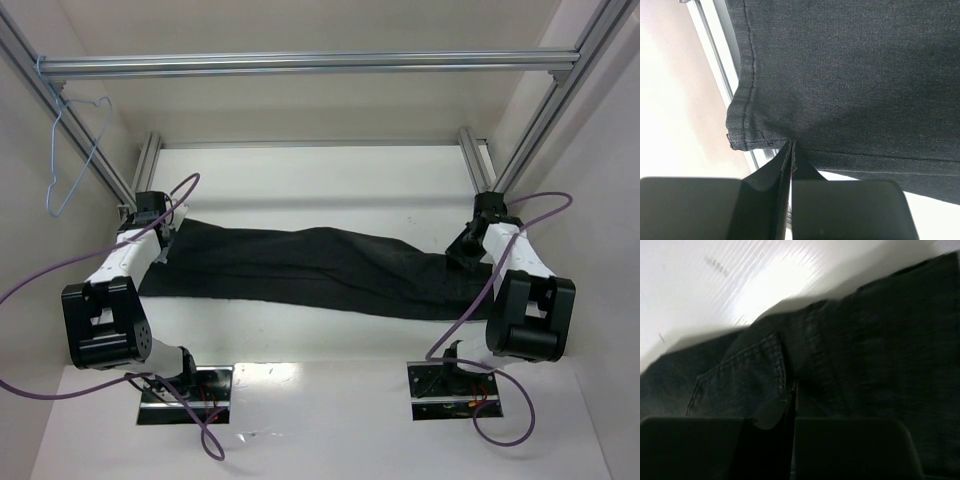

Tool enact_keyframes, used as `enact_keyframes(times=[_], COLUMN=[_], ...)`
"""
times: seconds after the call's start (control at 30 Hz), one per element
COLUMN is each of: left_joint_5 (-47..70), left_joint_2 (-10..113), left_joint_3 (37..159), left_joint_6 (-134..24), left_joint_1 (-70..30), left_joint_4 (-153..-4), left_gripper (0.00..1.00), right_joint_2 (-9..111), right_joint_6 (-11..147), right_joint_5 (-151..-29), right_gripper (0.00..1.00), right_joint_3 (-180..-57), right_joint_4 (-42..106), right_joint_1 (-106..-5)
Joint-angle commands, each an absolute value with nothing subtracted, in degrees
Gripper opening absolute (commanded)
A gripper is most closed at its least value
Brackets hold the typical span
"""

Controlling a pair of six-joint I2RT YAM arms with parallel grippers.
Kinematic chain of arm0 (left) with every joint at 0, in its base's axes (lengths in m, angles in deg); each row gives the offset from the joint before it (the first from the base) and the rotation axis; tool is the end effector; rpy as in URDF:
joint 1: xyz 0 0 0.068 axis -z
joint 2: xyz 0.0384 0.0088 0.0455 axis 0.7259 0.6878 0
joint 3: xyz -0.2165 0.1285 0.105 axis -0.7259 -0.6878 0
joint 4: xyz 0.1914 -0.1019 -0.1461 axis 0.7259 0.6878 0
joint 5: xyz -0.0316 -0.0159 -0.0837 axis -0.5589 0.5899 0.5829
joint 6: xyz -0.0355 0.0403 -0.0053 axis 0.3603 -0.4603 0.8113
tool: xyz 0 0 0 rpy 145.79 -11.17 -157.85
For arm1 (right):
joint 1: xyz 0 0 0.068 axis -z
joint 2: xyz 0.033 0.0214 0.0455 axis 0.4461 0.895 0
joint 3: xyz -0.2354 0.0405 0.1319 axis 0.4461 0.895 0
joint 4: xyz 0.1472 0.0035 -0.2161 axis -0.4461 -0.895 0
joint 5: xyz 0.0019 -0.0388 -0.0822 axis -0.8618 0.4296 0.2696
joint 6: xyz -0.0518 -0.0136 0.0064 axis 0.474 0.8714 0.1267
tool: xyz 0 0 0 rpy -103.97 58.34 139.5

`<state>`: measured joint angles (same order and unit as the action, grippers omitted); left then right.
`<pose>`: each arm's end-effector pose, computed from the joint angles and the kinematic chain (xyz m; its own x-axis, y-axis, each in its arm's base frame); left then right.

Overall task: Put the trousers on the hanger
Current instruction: Fold the trousers

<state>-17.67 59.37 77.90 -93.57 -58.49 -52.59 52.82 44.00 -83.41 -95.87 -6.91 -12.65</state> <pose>0.2817 0.0727 0.2148 -0.8894 0.2501 -0.3827 0.0143 0.8519 0.5235 0.2602 -0.0634 0.2037 -0.6608 0.6913 -0.2924 0.6671 0.7194 0.1933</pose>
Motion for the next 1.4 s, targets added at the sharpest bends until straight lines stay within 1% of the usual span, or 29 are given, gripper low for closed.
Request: enact_keyframes(times=[0.0,0.13,0.17,0.23,0.33,0.43,0.57,0.73,0.83,0.87,0.9,0.93,1.0,1.07,1.1,1.2,1.27,1.33,1.37], left_joint_5=[-19.52,-19.52,-19.52,-19.52,-19.00,-19.00,-19.00,-16.36,-15.57,-15.57,-15.05,-15.04,-15.04,-15.04,-15.04,-15.57,-14.96,-14.26,-14.25], left_joint_2=[59.62,60.14,60.15,60.15,61.38,62.78,66.99,71.83,75.78,77.97,79.12,80.26,84.57,88.68,89.93,94.76,97.75,98.29,98.29], left_joint_3=[79.16,80.21,80.21,80.21,80.74,80.04,79.42,84.24,89.85,91.45,93.12,94.87,101.72,106.73,111.98,119.91,127.89,131.18,131.71], left_joint_6=[-95.70,-95.71,-95.71,-95.71,-95.18,-94.57,-94.04,-92.02,-90.88,-90.87,-90.87,-90.87,-89.47,-88.51,-87.80,-86.22,-85.17,-84.37,-84.37], left_joint_1=[-59.90,-60.52,-60.52,-60.52,-60.52,-61.04,-61.74,-61.75,-61.75,-61.75,-61.75,-61.75,-61.75,-61.05,-60.44,-59.21,-58.59,-58.59,-58.06], left_joint_4=[-53.91,-52.86,-52.33,-51.63,-50.57,-50.05,-50.04,-50.04,-50.04,-50.04,-50.65,-50.65,-50.66,-49.26,-49.25,-46.71,-43.37,-41.52,-40.91], left_gripper=[0.03,0.03,0.03,0.03,0.03,0.03,0.03,0.03,0.03,0.03,0.03,0.03,0.03,0.03,0.03,0.03,0.03,0.03,0.03], right_joint_2=[51.95,50.45,51.06,52.38,56.77,62.66,65.57,69.52,73.99,77.23,78.74,80.15,83.57,85.34,87.26,89.82,90.97,90.45,89.75], right_joint_6=[40.69,38.32,38.31,36.04,34.79,34.79,34.79,33.65,33.65,33.65,33.65,33.65,33.65,33.65,34.17,36.98,39.26,41.03,41.82], right_joint_5=[-85.87,-87.80,-87.80,-87.44,-89.20,-89.21,-87.20,-86.39,-84.99,-84.99,-85.77,-85.78,-86.57,-87.97,-87.98,-88.59,-88.59,-89.82,-90.34], right_gripper=[0.00,0.00,0.00,0.00,0.00,0.00,0.00,0.00,0.00,0.00,0.00,0.00,0.00,0.00,0.00,0.00,0.04,0.17,0.25], right_joint_3=[-96.95,-95.20,-95.20,-95.72,-92.66,-93.44,-94.23,-96.86,-103.88,-106.42,-111.84,-114.51,-121.69,-125.85,-130.22,-138.05,-140.71,-142.31,-142.31], right_joint_4=[-5.11,-6.33,-6.34,-7.04,-4.06,-3.36,-0.46,4.28,5.53,6.05,6.05,6.05,7.36,8.68,8.69,8.17,7.55,7.55,7.55], right_joint_1=[-16.47,-17.62,-19.79,-20.61,-21.22,-21.22,-21.22,-20.70,-20.09,-20.08,-20.08,-20.08,-20.08,-20.08,-20.08,-19.56,-19.55,-19.55,-19.55])
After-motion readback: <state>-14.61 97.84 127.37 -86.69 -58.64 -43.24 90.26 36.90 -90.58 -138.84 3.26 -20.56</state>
